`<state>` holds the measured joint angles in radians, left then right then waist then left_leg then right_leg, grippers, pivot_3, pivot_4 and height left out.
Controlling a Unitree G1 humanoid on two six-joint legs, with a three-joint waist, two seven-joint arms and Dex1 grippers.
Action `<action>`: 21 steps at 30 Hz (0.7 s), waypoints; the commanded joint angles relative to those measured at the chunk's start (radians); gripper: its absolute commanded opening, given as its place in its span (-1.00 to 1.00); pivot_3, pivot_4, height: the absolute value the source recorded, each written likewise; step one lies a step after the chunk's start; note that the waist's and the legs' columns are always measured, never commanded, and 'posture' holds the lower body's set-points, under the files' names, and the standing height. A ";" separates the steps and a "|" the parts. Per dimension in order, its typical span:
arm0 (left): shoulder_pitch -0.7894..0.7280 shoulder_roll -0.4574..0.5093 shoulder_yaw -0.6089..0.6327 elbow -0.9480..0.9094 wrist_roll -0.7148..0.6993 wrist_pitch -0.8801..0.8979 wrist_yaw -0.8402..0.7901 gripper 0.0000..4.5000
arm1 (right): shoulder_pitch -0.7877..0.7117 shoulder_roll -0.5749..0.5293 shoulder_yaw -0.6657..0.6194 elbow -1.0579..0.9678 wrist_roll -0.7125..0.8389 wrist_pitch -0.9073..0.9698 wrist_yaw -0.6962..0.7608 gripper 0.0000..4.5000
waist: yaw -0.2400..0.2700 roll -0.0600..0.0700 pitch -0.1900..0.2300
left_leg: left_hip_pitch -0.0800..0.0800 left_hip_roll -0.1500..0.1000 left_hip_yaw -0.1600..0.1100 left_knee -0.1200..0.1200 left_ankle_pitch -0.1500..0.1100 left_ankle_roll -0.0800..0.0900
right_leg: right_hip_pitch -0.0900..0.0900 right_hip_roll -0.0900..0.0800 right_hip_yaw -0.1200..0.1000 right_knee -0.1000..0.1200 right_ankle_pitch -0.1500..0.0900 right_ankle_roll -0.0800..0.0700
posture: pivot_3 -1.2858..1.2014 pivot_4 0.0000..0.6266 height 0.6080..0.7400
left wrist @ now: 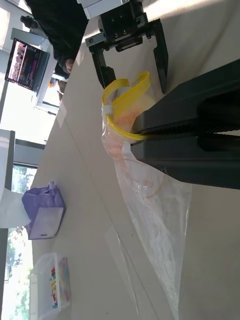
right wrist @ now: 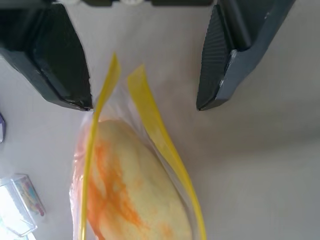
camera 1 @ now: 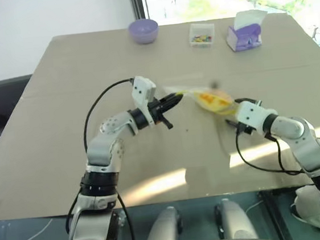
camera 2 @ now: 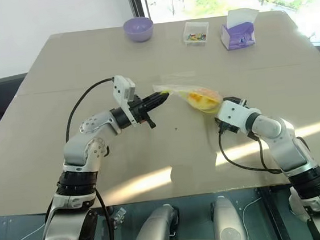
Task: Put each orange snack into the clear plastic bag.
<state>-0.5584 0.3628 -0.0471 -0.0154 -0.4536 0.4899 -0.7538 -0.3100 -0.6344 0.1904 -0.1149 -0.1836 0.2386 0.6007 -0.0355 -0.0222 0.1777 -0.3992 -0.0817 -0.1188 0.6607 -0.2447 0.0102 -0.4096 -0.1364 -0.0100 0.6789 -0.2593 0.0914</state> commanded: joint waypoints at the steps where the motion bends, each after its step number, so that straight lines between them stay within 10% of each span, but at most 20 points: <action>1: -0.010 0.004 0.018 -0.043 0.000 -0.012 0.005 -1.00 | 0.004 -0.007 -0.041 -0.076 0.001 0.022 -0.006 -0.24 | 0.001 0.000 0.000 | 0.000 0.000 0.000 0.000 0.000 0.000 | 0.000 0.000 0.000 0.000 0.000 0.000 | 0.03 -0.52 1.00; 10: -0.021 0.002 0.018 -0.036 0.001 -0.015 0.011 -1.00 | 0.005 -0.002 -0.069 -0.124 -0.004 0.061 -0.018 -0.24 | 0.003 0.000 0.000 | 0.000 0.000 0.000 0.000 0.000 0.000 | 0.000 0.000 0.000 0.000 0.000 0.000 | 0.03 -0.52 1.00; 15: -0.026 0.001 0.020 -0.034 -0.001 -0.016 0.013 -1.00 | -0.002 0.009 -0.077 -0.110 0.000 0.067 -0.031 -0.98 | 0.003 0.000 0.000 | 0.000 0.000 0.000 0.000 0.000 0.000 | 0.000 0.000 0.000 0.000 0.000 0.000 | 0.03 -0.52 1.00; 21: -0.034 0.007 0.038 -0.045 -0.019 -0.025 0.000 -1.00 | -0.024 -0.017 -0.120 -0.121 0.013 0.064 -0.022 -0.98 | 0.004 0.000 0.000 | 0.000 0.000 0.000 0.000 0.000 0.000 | 0.000 0.000 0.000 0.000 0.000 0.000 | 0.03 -0.52 1.00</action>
<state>-0.5666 0.3627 -0.0433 -0.0154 -0.4547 0.4884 -0.7418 -0.3042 -0.6257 0.1303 -0.1972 -0.1804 0.3062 0.5813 -0.0319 -0.0222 0.1777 -0.3995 -0.0818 -0.1189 0.6607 -0.2448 0.0103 -0.4097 -0.1364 -0.0101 0.6787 -0.2593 0.0914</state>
